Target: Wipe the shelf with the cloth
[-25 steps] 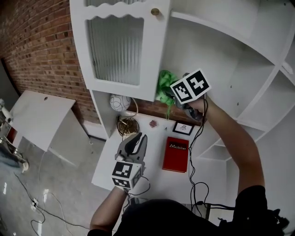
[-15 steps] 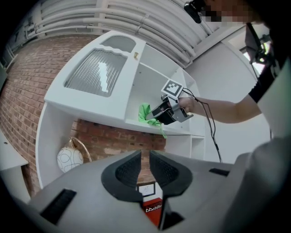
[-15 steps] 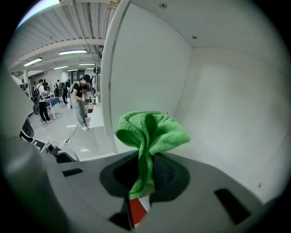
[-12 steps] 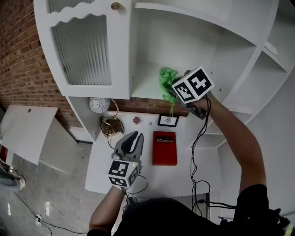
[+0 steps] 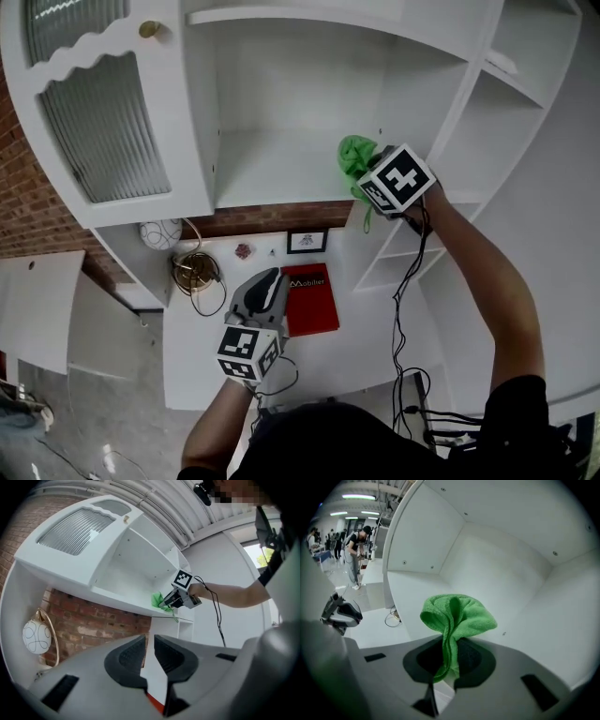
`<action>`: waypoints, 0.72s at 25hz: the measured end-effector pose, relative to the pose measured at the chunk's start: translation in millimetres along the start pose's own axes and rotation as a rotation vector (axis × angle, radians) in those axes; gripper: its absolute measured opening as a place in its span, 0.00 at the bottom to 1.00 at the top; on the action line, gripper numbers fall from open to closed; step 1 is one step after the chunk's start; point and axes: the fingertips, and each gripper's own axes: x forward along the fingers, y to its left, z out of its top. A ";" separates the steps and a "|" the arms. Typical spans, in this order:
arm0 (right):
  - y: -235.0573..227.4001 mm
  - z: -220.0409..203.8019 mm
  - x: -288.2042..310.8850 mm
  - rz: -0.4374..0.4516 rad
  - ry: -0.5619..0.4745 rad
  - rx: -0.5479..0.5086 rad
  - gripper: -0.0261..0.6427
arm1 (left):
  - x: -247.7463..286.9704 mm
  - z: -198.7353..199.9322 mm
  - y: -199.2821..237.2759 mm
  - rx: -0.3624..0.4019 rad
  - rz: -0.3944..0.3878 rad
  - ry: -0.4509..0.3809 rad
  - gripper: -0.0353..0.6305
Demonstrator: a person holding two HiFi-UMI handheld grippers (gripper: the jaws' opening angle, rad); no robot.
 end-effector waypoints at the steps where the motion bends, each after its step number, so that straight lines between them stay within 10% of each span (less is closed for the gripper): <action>1: -4.8 -6.3 -1.1 -0.036 0.020 -0.024 0.11 | 2.8 -0.6 -2.4 -0.009 -0.013 0.000 0.14; 18: -32.8 -52.6 -17.0 -0.465 0.301 -0.515 0.11 | 20.8 -11.9 -13.1 -0.053 -0.098 0.027 0.14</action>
